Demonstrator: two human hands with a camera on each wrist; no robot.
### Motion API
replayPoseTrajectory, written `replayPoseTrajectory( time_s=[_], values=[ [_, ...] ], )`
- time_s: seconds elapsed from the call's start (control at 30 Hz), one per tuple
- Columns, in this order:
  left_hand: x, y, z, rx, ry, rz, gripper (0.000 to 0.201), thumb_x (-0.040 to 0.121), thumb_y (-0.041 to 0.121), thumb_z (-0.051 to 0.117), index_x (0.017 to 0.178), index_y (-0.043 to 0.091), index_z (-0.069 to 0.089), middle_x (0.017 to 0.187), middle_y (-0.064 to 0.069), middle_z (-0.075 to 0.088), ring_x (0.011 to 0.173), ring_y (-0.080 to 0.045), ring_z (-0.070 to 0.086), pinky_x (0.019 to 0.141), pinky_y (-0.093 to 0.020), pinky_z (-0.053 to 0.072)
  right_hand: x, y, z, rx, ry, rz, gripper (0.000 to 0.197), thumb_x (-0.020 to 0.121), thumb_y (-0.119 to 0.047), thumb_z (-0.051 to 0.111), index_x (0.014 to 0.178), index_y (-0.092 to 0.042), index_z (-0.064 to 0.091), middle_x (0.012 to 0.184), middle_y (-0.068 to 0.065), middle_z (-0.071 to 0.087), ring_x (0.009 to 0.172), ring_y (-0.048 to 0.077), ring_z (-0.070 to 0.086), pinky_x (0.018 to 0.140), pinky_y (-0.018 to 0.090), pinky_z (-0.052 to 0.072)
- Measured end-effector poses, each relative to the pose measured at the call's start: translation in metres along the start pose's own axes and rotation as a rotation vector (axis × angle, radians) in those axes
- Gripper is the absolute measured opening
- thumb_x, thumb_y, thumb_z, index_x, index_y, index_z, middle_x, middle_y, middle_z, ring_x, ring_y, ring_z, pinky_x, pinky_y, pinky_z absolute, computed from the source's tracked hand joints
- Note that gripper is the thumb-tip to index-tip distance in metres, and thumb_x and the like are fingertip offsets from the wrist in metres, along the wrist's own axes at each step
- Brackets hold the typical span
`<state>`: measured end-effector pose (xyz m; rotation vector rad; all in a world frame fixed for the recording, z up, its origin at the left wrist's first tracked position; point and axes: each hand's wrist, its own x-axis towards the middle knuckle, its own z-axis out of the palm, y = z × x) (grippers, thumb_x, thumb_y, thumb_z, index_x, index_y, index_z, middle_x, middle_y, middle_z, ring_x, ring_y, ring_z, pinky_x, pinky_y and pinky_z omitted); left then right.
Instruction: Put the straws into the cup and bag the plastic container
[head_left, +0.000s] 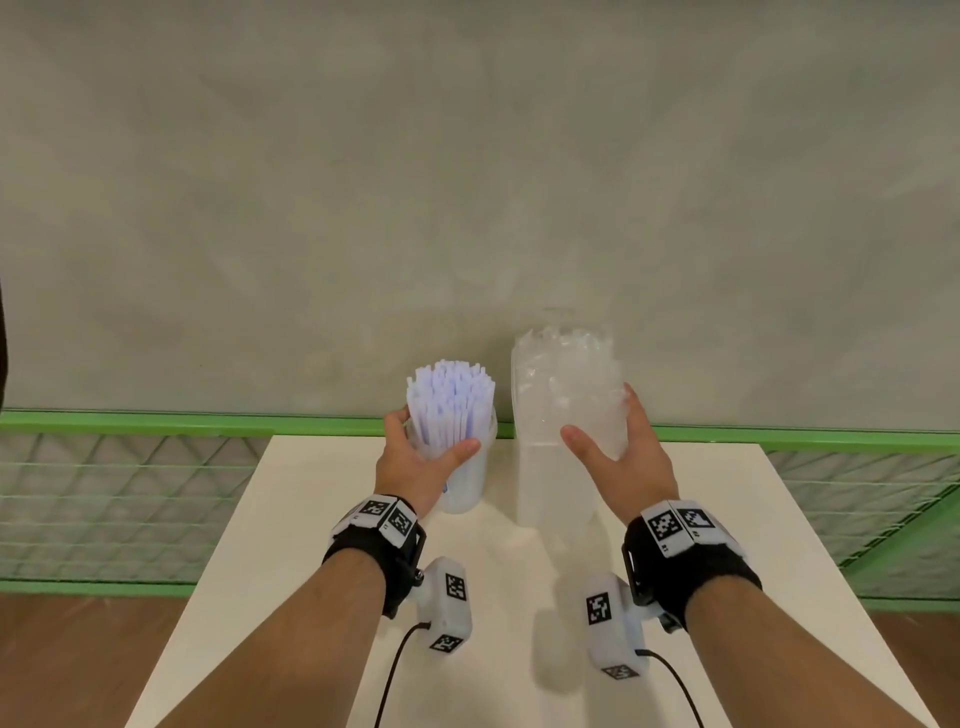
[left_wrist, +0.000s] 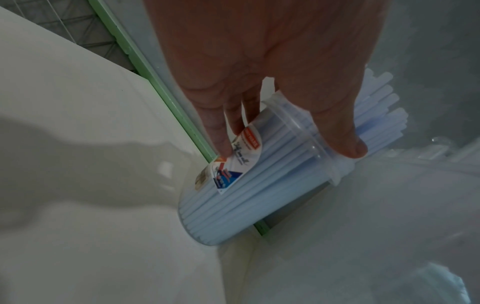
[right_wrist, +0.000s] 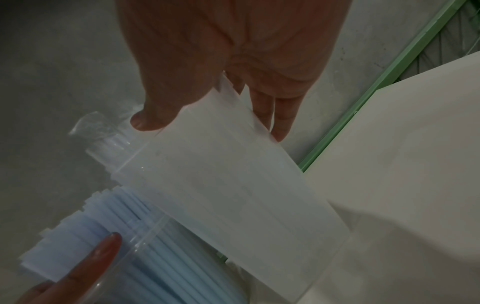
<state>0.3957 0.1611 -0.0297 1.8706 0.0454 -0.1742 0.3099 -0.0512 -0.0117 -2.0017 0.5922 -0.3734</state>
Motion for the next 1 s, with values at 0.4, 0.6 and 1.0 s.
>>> replayPoseTrajectory(
  time_s=[0.4, 0.6, 1.0],
  values=[
    [0.004, -0.003, -0.001, 0.005, -0.006, 0.003, 0.080, 0.072, 0.036, 0.083, 0.132, 0.024, 0.032, 0.116, 0.007, 0.050, 0.098, -0.015, 0.051, 0.076, -0.023, 0.040, 0.002, -0.001, 0.003, -0.011, 0.007, 0.000, 0.093, 0.081, -0.053, 0.071, 0.154, -0.032, 0.018, 0.156, -0.009, 0.033, 0.142, 0.016, 0.034, 0.108, 0.023, 0.023],
    [0.005, -0.006, -0.001, 0.018, -0.010, -0.007, 0.081, 0.071, 0.036, 0.084, 0.133, 0.024, 0.032, 0.116, 0.007, 0.050, 0.097, -0.016, 0.052, 0.058, -0.010, 0.034, 0.001, -0.002, 0.003, -0.009, 0.001, 0.001, 0.094, 0.080, -0.055, 0.070, 0.154, -0.032, 0.018, 0.155, -0.009, 0.034, 0.141, 0.017, 0.034, 0.108, 0.024, 0.024],
    [-0.009, 0.009, -0.006, 0.174, 0.036, 0.107, 0.134, 0.056, 0.053, 0.088, 0.153, 0.026, 0.000, 0.162, 0.001, 0.001, 0.149, -0.018, 0.009, 0.120, -0.039, 0.018, -0.001, -0.015, -0.007, -0.023, -0.061, 0.049, 0.114, 0.074, -0.060, 0.072, 0.155, -0.030, -0.002, 0.164, -0.004, 0.009, 0.148, 0.018, 0.018, 0.118, 0.037, 0.021]
  ],
)
